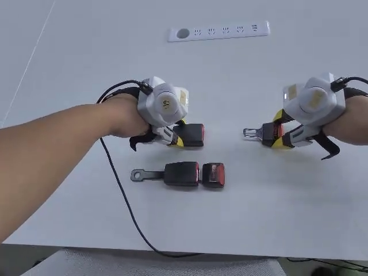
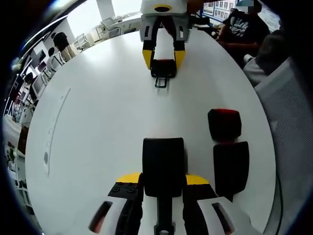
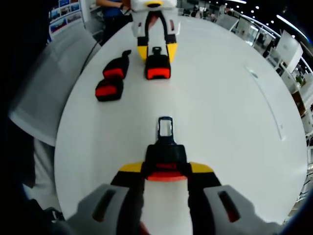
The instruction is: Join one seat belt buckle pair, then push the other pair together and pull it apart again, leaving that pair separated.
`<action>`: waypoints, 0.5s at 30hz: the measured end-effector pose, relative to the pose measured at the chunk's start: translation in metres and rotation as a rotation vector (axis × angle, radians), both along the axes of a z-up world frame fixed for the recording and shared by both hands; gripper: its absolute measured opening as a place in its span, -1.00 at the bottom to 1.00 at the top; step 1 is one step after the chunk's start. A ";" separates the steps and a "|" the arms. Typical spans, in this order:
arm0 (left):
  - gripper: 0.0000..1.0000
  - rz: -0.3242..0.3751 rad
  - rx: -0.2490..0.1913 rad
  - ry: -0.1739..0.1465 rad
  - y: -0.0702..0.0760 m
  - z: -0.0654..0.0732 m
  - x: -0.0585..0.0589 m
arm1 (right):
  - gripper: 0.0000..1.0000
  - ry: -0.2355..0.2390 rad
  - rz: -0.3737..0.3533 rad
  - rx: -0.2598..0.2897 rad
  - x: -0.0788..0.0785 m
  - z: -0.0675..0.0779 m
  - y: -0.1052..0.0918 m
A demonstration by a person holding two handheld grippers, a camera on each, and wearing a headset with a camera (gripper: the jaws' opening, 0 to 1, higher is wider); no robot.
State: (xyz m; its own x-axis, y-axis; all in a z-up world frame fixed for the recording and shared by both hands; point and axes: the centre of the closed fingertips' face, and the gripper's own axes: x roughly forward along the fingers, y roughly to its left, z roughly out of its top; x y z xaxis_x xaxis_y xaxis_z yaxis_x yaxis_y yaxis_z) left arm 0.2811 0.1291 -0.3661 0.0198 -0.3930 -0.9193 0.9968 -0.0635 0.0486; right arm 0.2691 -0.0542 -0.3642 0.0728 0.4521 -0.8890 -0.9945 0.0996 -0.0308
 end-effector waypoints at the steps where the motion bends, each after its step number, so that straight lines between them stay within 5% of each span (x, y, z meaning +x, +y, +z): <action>1: -0.37 -0.006 0.003 -0.004 0.000 0.000 -0.001 | -0.31 -0.002 0.001 -0.002 0.000 0.000 0.001; 15: -0.37 -0.014 0.013 -0.019 0.000 -0.002 -0.001 | -0.31 -0.012 0.024 0.028 -0.004 0.001 0.041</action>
